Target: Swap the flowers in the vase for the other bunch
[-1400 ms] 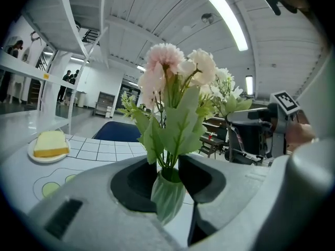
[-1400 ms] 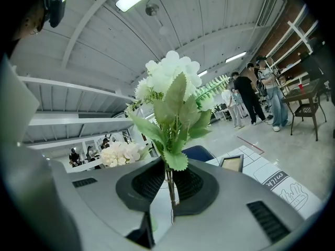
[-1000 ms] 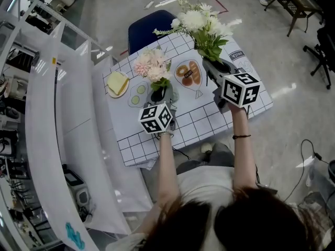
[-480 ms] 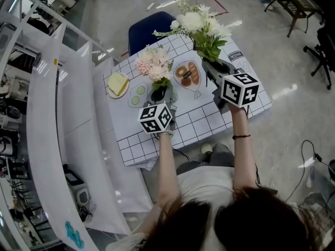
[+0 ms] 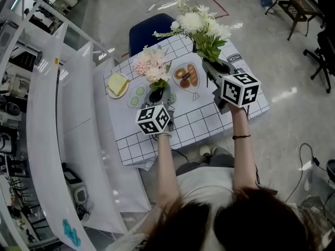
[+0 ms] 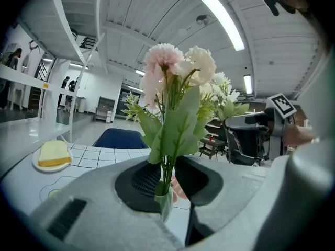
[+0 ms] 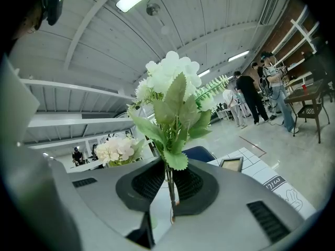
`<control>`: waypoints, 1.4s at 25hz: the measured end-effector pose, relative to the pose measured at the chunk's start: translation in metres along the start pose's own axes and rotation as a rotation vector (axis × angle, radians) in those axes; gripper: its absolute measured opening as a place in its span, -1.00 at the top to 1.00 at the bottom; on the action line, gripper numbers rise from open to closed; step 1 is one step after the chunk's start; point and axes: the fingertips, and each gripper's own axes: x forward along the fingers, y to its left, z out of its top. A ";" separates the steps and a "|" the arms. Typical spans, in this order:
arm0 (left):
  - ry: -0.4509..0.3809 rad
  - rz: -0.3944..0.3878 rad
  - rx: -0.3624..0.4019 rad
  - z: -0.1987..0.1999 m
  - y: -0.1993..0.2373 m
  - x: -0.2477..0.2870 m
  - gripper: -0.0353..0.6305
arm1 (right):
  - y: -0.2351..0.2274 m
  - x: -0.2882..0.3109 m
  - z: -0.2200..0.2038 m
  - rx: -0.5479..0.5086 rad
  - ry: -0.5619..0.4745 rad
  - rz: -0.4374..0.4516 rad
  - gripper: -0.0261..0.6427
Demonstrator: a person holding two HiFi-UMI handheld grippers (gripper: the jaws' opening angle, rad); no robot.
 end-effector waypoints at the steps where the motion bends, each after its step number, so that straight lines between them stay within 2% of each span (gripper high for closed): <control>1: -0.005 0.001 -0.001 0.002 0.000 -0.001 0.63 | 0.001 0.000 0.001 -0.002 0.000 0.003 0.78; 14: -0.044 0.000 -0.012 0.030 0.001 -0.007 0.66 | 0.010 0.011 0.010 -0.018 0.008 0.046 0.78; 25: -0.077 -0.004 -0.055 0.044 0.002 -0.013 0.66 | 0.009 0.018 0.010 -0.013 0.016 0.060 0.78; 35: -0.103 0.017 -0.051 0.063 0.004 -0.022 0.67 | 0.016 0.024 0.016 -0.016 0.016 0.084 0.78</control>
